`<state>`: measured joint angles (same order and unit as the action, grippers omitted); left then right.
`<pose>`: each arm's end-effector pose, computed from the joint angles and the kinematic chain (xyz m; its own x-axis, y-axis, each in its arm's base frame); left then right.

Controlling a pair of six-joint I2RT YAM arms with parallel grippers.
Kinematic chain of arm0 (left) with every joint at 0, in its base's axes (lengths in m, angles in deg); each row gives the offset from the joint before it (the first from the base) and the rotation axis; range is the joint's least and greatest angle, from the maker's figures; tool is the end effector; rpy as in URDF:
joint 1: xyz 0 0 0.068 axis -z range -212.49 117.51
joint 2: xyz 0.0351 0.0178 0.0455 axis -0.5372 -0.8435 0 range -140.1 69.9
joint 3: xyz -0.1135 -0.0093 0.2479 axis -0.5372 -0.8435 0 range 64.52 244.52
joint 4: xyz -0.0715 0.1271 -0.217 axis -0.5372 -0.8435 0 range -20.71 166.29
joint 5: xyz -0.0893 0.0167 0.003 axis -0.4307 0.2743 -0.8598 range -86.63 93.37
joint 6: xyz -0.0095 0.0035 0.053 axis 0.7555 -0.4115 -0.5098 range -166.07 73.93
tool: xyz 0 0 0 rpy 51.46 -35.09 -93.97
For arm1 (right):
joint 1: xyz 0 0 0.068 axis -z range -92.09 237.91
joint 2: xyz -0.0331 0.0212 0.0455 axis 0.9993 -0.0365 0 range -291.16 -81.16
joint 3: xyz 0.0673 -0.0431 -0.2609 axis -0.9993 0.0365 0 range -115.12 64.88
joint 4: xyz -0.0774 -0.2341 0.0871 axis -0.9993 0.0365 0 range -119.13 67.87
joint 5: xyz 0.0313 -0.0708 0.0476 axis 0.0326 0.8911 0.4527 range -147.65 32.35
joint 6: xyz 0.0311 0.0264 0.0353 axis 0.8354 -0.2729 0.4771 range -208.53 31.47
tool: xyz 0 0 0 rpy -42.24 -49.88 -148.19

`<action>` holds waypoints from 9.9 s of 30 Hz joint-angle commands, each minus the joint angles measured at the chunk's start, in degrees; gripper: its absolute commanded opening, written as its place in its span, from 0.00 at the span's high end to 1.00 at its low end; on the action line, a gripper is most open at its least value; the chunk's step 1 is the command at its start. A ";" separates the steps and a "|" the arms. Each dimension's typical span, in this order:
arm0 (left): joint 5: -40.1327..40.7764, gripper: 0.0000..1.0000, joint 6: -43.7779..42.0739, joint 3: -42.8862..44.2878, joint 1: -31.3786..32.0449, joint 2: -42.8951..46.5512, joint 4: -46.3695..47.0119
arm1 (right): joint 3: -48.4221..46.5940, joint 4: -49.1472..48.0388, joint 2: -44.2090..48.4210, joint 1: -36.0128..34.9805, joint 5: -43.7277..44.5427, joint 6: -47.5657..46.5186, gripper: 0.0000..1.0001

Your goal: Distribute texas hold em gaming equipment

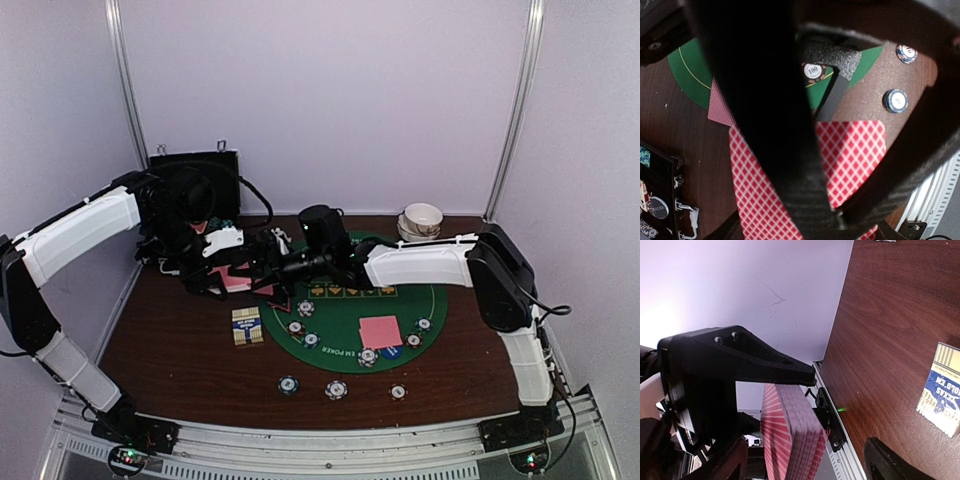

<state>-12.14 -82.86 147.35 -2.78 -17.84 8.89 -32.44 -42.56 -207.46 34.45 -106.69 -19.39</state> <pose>0.2486 -0.1529 0.3129 -0.3344 0.8553 -0.3959 0.9345 0.3552 -0.0220 0.2842 0.4286 0.2340 -0.9538 -0.2581 -0.1540 -0.1928 0.1321 0.9723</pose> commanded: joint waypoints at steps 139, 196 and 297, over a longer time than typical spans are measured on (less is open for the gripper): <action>0.78 1.00 -0.80 0.05 -0.10 2.79 -1.87 | 7.22 3.92 0.31 -4.91 106.48 -110.24 0.00; -0.08 1.00 -0.26 0.05 -0.10 3.02 -0.55 | 4.82 2.84 6.14 -0.11 0.08 -0.96 0.10; 0.84 1.00 -0.19 0.61 -0.10 3.28 -0.83 | 1.93 -4.74 4.51 0.37 -6.84 8.69 0.93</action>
<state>-10.93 -83.02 145.97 -2.78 -15.48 7.21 -28.07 -47.72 -202.37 35.15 -112.39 -9.55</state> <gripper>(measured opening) 0.672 0.114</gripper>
